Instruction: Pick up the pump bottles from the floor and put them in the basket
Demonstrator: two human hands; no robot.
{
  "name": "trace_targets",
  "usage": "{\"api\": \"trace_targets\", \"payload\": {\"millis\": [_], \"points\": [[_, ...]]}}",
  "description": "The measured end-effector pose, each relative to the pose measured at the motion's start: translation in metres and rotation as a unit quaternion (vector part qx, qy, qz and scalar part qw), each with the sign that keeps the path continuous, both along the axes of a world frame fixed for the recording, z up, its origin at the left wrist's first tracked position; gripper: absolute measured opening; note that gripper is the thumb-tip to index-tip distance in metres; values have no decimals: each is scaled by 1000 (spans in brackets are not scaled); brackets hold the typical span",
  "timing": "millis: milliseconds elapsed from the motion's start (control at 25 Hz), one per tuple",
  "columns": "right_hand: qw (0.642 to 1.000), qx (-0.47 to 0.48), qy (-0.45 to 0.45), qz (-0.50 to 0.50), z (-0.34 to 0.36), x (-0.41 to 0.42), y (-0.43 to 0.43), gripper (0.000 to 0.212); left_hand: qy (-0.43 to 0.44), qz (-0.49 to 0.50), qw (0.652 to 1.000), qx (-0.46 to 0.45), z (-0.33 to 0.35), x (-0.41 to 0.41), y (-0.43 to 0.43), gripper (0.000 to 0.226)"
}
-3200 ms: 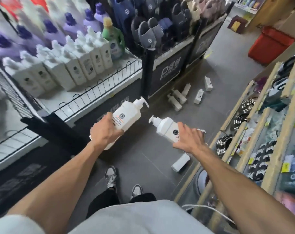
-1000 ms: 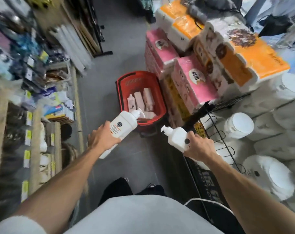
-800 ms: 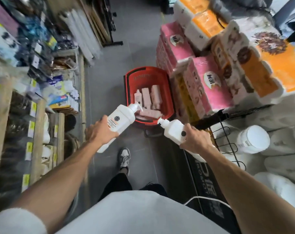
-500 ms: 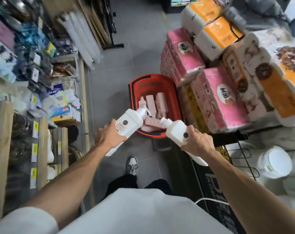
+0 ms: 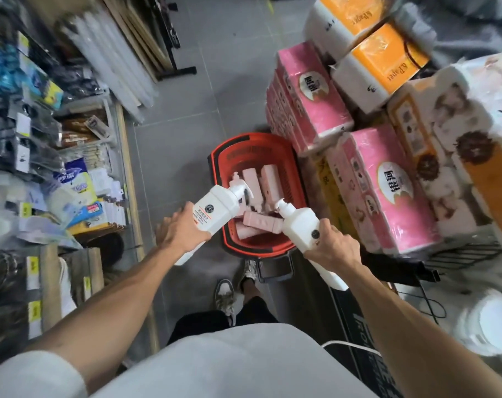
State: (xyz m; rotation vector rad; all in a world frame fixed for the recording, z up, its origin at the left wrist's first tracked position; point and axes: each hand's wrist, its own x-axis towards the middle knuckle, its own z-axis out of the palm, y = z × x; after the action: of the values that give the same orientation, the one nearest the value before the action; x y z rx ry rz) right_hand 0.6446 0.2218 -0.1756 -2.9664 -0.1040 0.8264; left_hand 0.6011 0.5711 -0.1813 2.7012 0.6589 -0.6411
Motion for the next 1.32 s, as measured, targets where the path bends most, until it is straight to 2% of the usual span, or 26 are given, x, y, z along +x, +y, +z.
{"api": "trace_targets", "payload": {"millis": [280,520,680,960,1320], "points": [[1000,-7,12,20,-16,87,0,62,26,-4,999,-21,-17,71,-18,68],[999,9,21,-33,-51,147,18,72,29,13,999,-35,-53,134,-34,65],[998,23,-6,-57,-95,165,32,70,7,8,998,-64,-93,175,-37,68],[987,47,12,-150,-181,198,51,71,-12,111,988,-106,-173,229,-42,71],[974,60,52,-210,-300,228,78,63,7,152,986,-64,-302,263,-54,83]]}}
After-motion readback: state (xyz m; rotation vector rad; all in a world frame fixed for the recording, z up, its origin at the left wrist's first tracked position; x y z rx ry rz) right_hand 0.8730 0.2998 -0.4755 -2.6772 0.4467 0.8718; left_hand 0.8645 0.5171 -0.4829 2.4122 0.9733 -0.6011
